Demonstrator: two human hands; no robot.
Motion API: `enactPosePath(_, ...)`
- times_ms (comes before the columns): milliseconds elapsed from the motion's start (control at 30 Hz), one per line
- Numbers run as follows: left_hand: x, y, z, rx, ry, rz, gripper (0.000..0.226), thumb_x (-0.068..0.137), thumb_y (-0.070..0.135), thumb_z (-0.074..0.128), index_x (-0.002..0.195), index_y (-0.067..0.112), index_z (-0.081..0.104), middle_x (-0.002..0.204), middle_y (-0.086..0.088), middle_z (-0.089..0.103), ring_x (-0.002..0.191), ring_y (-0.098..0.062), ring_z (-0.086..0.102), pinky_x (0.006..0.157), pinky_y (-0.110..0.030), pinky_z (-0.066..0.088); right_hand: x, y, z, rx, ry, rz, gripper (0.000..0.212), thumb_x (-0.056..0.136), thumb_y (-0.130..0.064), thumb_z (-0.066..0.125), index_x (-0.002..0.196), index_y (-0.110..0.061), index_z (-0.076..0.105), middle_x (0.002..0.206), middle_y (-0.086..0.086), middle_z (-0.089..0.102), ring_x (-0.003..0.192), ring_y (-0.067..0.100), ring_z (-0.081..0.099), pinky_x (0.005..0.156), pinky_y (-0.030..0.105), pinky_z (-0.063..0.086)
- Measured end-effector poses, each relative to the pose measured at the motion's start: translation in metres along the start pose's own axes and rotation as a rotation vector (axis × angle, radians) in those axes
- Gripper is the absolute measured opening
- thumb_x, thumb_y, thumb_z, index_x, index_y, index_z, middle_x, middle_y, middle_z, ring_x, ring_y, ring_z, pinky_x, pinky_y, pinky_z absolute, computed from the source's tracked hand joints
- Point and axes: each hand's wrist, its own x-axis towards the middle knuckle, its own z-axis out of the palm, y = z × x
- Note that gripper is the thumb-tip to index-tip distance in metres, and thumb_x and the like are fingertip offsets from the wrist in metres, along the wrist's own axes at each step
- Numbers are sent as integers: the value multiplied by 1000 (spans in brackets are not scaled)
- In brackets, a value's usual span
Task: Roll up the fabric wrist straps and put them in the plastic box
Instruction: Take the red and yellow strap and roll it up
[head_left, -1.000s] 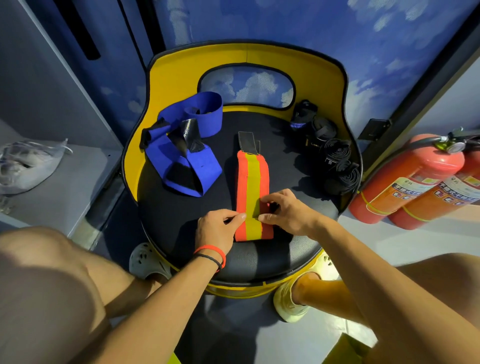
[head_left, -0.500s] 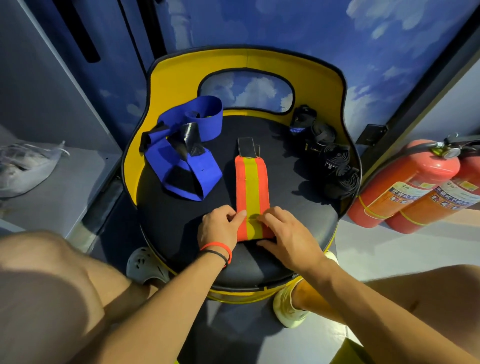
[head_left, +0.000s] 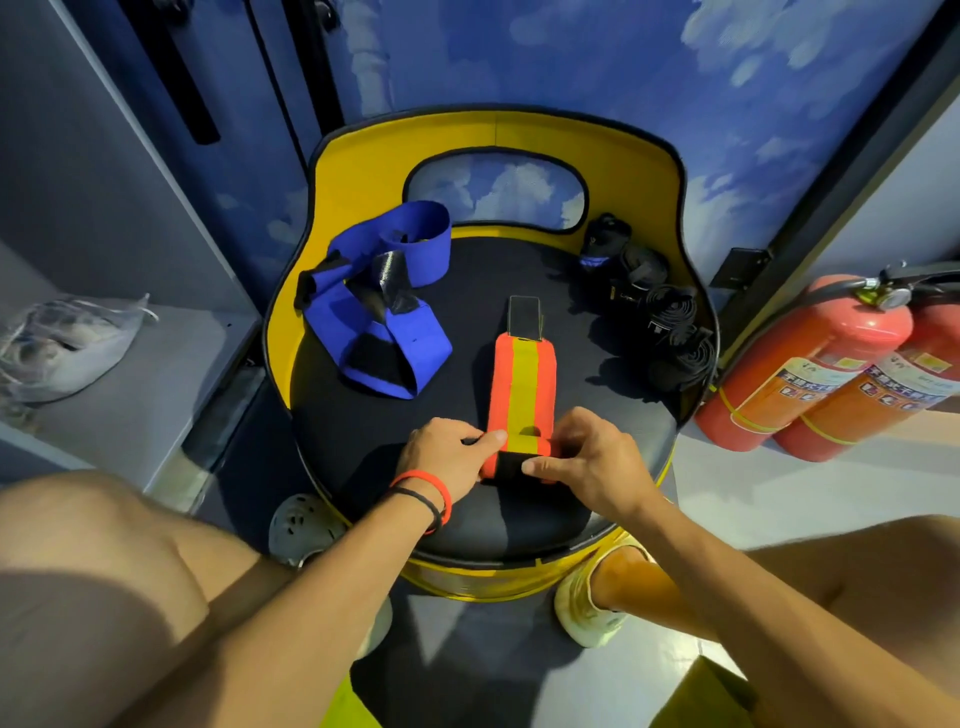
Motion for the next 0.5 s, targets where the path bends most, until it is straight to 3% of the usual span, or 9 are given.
enactPosePath(100, -5, -2, 3, 38, -58, -66, 60, 90, 62, 59, 54, 15, 61, 54, -1, 70, 56, -12, 69, 61, -27, 52, -7, 0, -3, 13, -10, 101, 43, 66, -53, 89, 87, -23, 66, 83, -7, 70, 78, 9, 66, 61, 22, 49)
enactPosePath(233, -6, -4, 10, 53, -110, -109, 70, 88, 70, 55, 59, 7, 67, 51, -2, 68, 46, -11, 65, 68, -32, 59, -5, 4, -6, 155, -99, 241, 53, 54, -60, 87, 85, -20, 70, 82, 4, 74, 75, 21, 75, 75, 41, 64)
enactPosePath(300, -6, -3, 13, 61, -96, -116, 71, 87, 72, 54, 59, 8, 65, 50, -2, 67, 45, -11, 63, 65, -32, 57, -2, 1, -8, 173, -135, 282, 52, 58, -59, 85, 87, -19, 69, 87, 7, 74, 77, 22, 75, 76, 41, 64)
enactPosePath(400, -6, -2, 15, 99, 49, -46, 53, 86, 65, 63, 67, 16, 60, 65, 2, 65, 60, -14, 62, 58, -30, 49, 2, -4, -7, 167, -156, 297, 41, 70, -53, 84, 88, -21, 65, 89, 5, 71, 82, 22, 73, 76, 40, 64)
enactPosePath(500, -11, -2, 15, 66, 192, 177, 23, 88, 44, 72, 83, 23, 64, 88, 10, 57, 79, -9, 60, 61, -20, 44, 3, -4, -7, 182, -163, 327, 40, 73, -52, 83, 90, -21, 64, 90, 4, 69, 84, 23, 71, 74, 37, 65)
